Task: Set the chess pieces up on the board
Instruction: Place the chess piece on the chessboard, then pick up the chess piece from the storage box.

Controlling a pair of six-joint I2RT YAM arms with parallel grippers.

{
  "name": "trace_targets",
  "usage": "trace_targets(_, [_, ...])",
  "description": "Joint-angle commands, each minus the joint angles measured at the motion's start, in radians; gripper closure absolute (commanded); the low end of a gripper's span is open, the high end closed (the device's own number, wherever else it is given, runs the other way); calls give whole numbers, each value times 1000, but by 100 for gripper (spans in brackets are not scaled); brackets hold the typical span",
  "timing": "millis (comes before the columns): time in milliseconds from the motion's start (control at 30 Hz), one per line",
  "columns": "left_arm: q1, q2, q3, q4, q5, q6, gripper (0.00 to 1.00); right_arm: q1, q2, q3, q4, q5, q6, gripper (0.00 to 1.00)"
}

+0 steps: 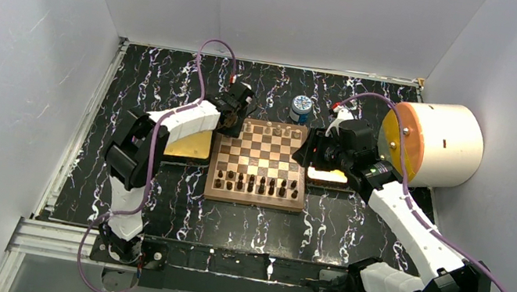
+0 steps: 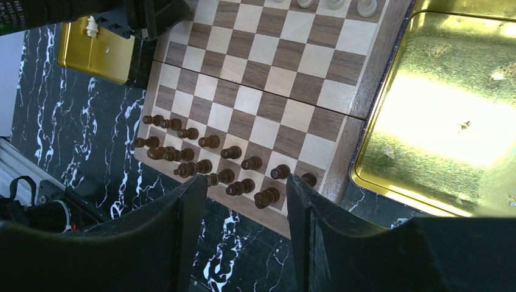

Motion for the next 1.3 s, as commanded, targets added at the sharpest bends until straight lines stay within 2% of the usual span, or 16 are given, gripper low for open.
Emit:
trace_targets(0, [4,-95,46,-50,15,-3,63,-5,-29,10,48,2,-7,40])
trace_targets(367, [47,-255,62,-133,27,-8,64,-3,-57,-9,32,6,1,40])
trace_targets(567, [136,-333,13,-162,18,5,70,-4,-77,-14,29,15,-2,40])
trace_targets(700, [200,-368,-21,-166,6,18,71,-3,-73,-10,25,12,-4,40])
trace_targets(933, [307,-341,-89,-115,28,20,73,-4,-69,-16,26,8,-10,40])
trace_targets(1267, [359,-252,-129,-41,66,24,75,-3,-61,-1,40,-13,4,40])
